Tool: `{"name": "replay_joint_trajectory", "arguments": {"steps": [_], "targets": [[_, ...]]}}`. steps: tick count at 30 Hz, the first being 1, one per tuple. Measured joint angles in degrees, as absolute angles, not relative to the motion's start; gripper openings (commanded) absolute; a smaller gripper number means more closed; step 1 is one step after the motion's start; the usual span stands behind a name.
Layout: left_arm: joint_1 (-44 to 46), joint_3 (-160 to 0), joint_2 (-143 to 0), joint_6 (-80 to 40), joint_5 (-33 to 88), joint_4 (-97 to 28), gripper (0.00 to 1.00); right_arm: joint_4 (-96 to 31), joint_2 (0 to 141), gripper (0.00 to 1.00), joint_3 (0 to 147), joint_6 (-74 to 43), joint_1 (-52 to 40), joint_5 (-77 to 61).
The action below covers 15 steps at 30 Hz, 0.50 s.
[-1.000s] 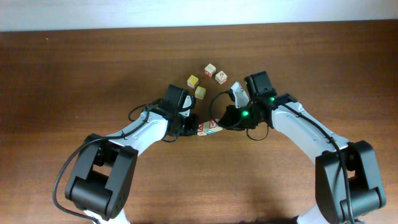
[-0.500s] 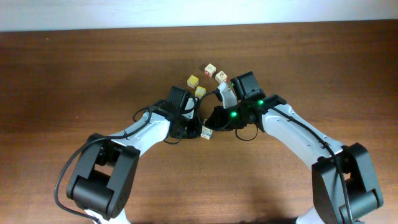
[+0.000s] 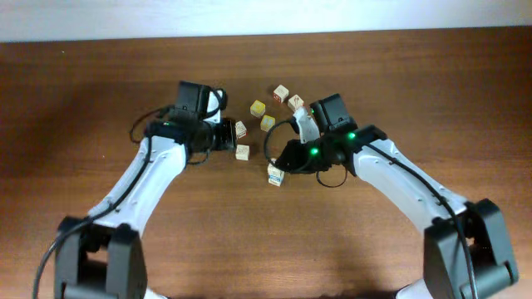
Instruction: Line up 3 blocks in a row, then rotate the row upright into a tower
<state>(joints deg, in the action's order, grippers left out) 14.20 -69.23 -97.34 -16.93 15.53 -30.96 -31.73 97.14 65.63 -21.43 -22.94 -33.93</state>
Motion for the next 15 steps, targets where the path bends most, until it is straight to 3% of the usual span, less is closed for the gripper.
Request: {"name": "replay_joint_trajectory", "arguments": {"steps": [6, 8, 9, 10, 11, 14, 15], "targets": [[12.1, -69.3, -87.9, -15.7, 9.8, -31.9, 0.00, -34.3, 89.1, 0.20, 67.9, -20.9, -22.9, -32.6], [12.0, -69.3, -85.7, -15.1, 5.6, -33.2, 0.06, -39.1, 86.7, 0.22, 69.5, -20.3, -22.7, -30.9], [12.0, -69.3, -84.1, -14.9, 2.9, -34.1, 0.18, -42.3, 84.6, 0.24, 70.3, -19.6, -22.2, -29.4], [12.0, -69.3, -82.1, -14.7, 0.6, -34.7, 0.43, -45.2, 82.5, 0.25, 71.4, -18.8, -21.6, -27.9], [11.8, -69.3, -80.0, -14.5, -0.7, -35.2, 0.99, -49.2, 79.2, 0.32, 72.7, -17.6, -20.1, -25.5], [11.4, -70.0, -71.3, -14.1, -4.1, -36.6, 0.99, -55.6, 70.0, 0.53, 74.7, -16.1, -16.3, -19.9], [11.3, -70.2, -69.1, -14.1, -4.6, -37.5, 0.99, -57.2, 67.5, 0.65, 74.7, -15.9, -15.4, -18.2]]}}
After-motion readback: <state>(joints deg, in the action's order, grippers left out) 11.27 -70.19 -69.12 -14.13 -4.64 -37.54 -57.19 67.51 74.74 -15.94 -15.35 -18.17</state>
